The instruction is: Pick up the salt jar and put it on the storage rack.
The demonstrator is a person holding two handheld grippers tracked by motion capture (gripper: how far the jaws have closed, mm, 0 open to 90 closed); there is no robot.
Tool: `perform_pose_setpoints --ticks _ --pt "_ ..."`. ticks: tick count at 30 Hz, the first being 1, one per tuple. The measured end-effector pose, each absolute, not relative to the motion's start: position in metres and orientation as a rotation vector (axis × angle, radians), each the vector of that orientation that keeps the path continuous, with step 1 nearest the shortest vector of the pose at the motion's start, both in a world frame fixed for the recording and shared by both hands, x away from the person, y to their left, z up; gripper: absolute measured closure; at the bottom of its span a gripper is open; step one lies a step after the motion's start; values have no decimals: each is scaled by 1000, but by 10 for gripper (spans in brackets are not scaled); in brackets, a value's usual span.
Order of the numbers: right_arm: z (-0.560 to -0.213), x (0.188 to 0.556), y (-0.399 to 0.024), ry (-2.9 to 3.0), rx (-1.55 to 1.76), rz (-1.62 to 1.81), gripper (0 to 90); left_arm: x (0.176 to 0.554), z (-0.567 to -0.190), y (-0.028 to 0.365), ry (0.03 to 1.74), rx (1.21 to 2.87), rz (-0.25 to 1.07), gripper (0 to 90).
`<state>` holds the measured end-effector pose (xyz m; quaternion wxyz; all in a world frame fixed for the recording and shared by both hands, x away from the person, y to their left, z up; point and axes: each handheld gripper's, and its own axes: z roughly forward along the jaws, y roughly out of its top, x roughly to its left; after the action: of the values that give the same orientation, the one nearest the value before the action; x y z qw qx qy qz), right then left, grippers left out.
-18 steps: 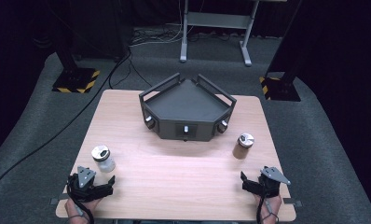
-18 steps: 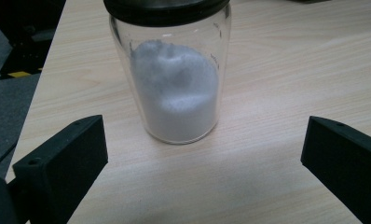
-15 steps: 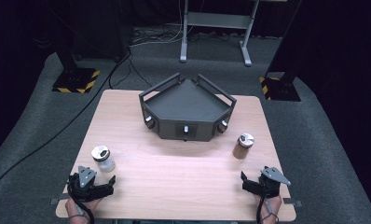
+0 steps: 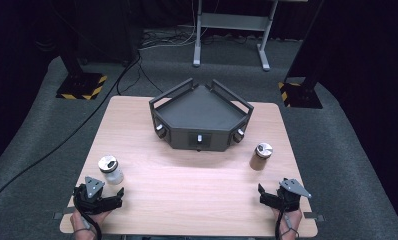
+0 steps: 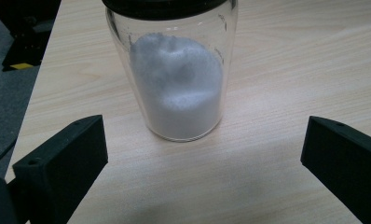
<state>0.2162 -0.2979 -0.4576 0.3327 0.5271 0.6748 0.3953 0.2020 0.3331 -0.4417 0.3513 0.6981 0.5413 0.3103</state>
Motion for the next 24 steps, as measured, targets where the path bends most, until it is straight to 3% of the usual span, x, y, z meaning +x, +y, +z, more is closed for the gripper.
perform_pose_setpoints --ticks 24 --pt "-457 217 -298 1778 1366 1030 0 228 -447 331 1418 1786 813 1"
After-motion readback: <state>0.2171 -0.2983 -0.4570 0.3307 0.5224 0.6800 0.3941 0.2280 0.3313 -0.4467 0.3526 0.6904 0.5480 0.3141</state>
